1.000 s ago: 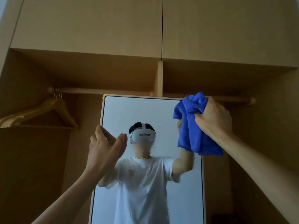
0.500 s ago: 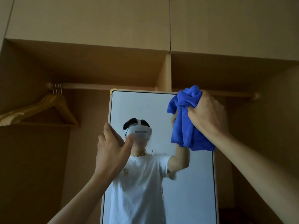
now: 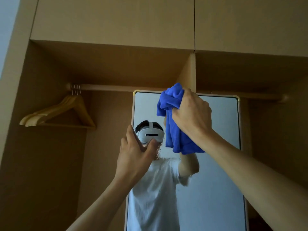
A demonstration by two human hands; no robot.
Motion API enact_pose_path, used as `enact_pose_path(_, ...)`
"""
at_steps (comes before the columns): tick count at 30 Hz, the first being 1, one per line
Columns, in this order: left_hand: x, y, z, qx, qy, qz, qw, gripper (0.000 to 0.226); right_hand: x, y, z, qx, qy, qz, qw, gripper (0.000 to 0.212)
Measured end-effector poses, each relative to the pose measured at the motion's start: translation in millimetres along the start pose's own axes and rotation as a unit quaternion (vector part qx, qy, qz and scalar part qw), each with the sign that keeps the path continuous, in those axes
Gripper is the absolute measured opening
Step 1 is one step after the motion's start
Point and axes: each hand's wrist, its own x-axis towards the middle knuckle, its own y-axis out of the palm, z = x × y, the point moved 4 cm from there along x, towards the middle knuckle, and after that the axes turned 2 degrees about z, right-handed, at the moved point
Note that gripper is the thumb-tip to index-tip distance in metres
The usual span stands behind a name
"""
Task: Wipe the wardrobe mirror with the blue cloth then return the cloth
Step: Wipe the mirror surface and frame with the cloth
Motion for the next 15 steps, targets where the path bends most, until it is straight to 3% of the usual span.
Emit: enact_pose_path(15,-6,-14,12,-0.069,0.008,0.050,0.996,0.075,-3,31,78,-0.007,-0.115,0.023,0.993,0.037)
